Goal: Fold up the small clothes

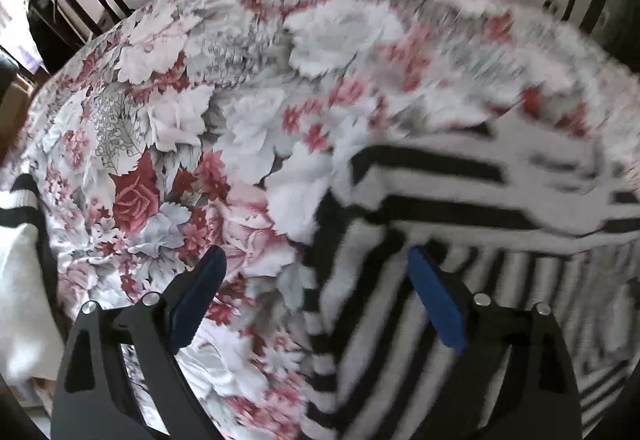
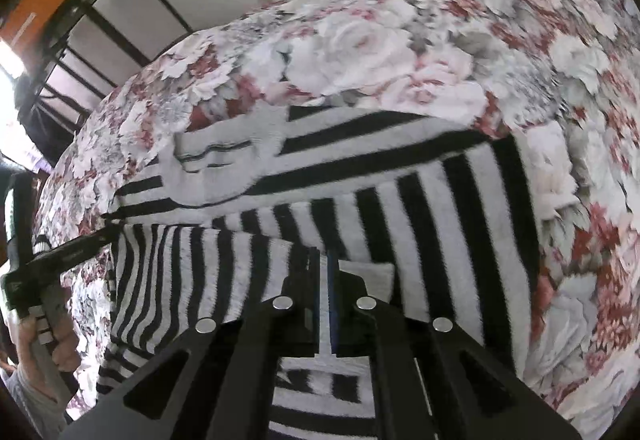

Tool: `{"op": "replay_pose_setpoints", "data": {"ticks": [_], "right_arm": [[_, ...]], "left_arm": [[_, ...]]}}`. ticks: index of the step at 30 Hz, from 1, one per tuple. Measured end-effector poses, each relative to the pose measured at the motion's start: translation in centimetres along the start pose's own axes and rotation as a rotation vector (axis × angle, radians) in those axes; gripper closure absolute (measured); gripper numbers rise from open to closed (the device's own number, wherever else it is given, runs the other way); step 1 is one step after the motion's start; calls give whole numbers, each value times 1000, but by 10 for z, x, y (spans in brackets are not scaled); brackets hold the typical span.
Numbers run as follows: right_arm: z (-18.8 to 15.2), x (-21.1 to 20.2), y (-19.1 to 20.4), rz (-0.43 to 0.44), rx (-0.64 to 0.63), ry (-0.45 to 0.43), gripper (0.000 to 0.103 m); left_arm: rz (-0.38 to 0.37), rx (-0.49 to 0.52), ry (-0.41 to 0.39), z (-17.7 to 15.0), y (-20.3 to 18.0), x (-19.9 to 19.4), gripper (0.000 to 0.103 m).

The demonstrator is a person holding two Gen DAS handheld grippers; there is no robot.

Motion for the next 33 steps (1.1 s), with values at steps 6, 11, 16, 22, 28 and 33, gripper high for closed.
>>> {"op": "replay_pose_setpoints", "data": {"ticks": [6,11,16,22,28,33], "right_arm": [[0,23,-6,-8,24,33,103],[-7,-11,5,14,17,10,97],[-43,-1,10,-21,-6,113,80],[-54,-24,1,-13,35,83,78],[-101,-56,-6,-6,6,151,64],[-145,-39,-2,-104,-187,236,52]], "left_arm": [[16,-28,39,3,8,25,4],[-48,29,-28,-1,-1,-13,6],[8,119,126,-46,-8,15,4],[-36,40,144,-72,8,2,4],[-60,107,224,-119,24,-20,5],[28,217,258,-152,25,-3,4]]}}
Point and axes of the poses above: each gripper's, at about its wrist camera, not at the fingertips, and x roughly the way its jaws point, y to its left, z to its top, the point moved 7 cm from there along x, roughly the way its jaws point, and after that the axes turned 5 degrees about -z, right-handed, at the moved point
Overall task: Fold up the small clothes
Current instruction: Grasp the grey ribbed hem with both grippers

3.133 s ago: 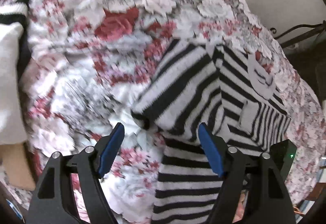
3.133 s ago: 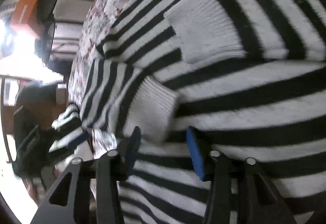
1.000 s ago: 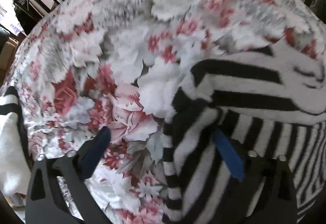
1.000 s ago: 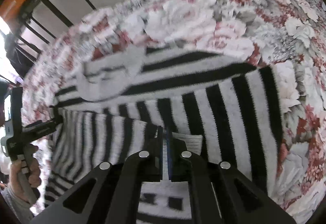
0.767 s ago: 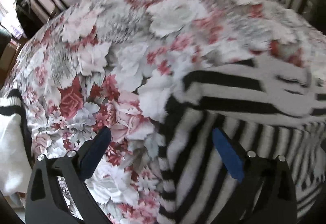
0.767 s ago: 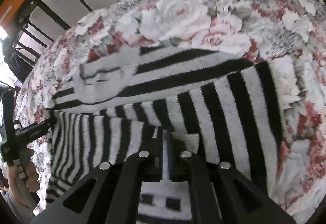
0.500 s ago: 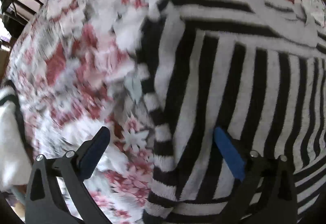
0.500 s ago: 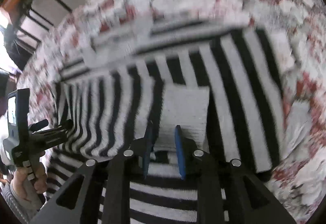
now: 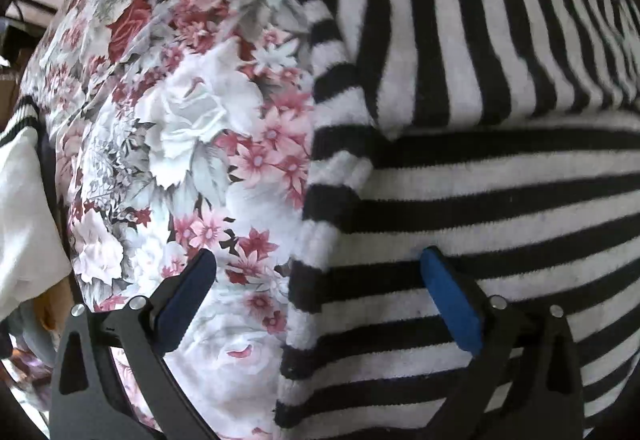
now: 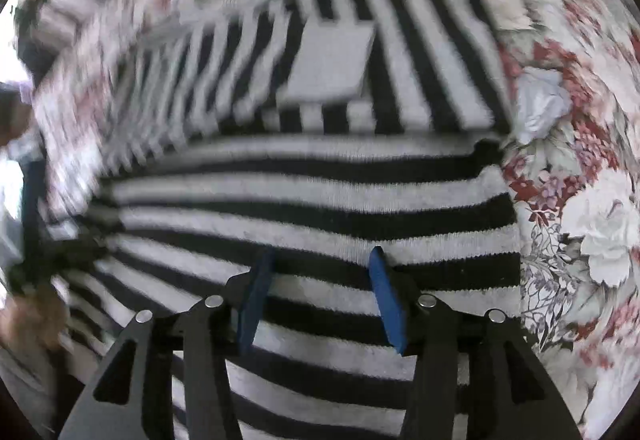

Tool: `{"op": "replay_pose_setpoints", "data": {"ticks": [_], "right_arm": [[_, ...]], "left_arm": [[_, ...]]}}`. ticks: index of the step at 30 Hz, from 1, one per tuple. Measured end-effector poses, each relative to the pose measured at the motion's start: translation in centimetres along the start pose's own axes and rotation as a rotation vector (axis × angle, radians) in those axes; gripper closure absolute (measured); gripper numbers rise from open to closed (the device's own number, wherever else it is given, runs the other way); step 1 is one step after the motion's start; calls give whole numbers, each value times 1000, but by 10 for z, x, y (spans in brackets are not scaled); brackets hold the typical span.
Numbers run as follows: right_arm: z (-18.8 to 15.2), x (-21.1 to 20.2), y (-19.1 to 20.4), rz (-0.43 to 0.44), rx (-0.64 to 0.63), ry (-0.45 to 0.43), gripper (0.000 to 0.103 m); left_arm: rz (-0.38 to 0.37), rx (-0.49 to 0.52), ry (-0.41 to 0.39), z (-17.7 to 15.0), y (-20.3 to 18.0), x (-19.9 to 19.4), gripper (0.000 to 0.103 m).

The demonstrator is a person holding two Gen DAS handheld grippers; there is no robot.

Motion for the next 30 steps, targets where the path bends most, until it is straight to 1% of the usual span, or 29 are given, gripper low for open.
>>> {"op": "replay_pose_setpoints", "data": {"ticks": [1,2,3,4,6,7,8,10,12,14,16,17,19,21,22,23,25,26,27,30], "right_arm": [[-1,-5,2,-15,-15,-14,52],[-2,-13,2,-10,-5,-35,52],[-4,-25,0,22,26,-60,52],[-9,-38,-3,66,64,-82,52],[-19,-56,-13,101,115,-109,51],[-24,-60,-19,102,131,-111,48],[-32,-64,-25,102,149,-108,47],[-43,-69,-35,117,186,-95,47],[-57,-77,-41,148,216,-92,47],[-69,-84,-45,168,243,-99,42],[-81,-93,-52,188,285,-108,42],[-87,-98,-57,205,318,-118,42],[-92,-103,-63,245,372,-124,39],[-103,-103,-69,284,426,-98,37],[-108,-100,-68,295,439,-76,37],[-113,-96,-65,293,432,-50,37],[-117,-94,-56,253,379,-35,37],[-119,-92,-49,234,342,-23,36],[-120,-91,-44,220,317,-14,36],[-118,-87,-37,199,283,-11,34]], "left_arm": [[1,-5,-3,-2,0,-3,4],[-7,-17,-1,-7,-1,-8,4],[-29,-36,2,-12,3,-14,4],[-42,-52,0,-26,-4,-22,4],[-71,-74,-2,-42,13,-31,4],[-91,-86,-3,-49,20,-34,4],[-105,-99,-1,-55,31,-36,4],[-147,-137,19,-77,52,-36,4],[-204,-172,45,-94,61,-36,5],[-234,-172,48,-105,66,-37,5],[-275,-159,44,-116,64,-42,5],[-310,-156,49,-127,56,-46,5],[-385,-161,74,-138,48,-49,5],[-434,-174,101,-145,45,-47,5],[-444,-177,110,-146,44,-47,5],[-447,-177,115,-149,44,-46,5],[-450,-167,121,-156,44,-48,5],[-450,-157,121,-166,25,-53,5],[-449,-147,120,-173,15,-56,5],[-444,-116,116,-183,4,-61,5]]}}
Point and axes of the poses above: each gripper's, at about its wrist camera, not at the fingertips, and x roughly the way its jaws point, y to its left, z to its top, the point moved 7 cm from there along x, roughly the way its jaws point, and after that the axes turned 5 degrees about -z, right-handed, at the moved point
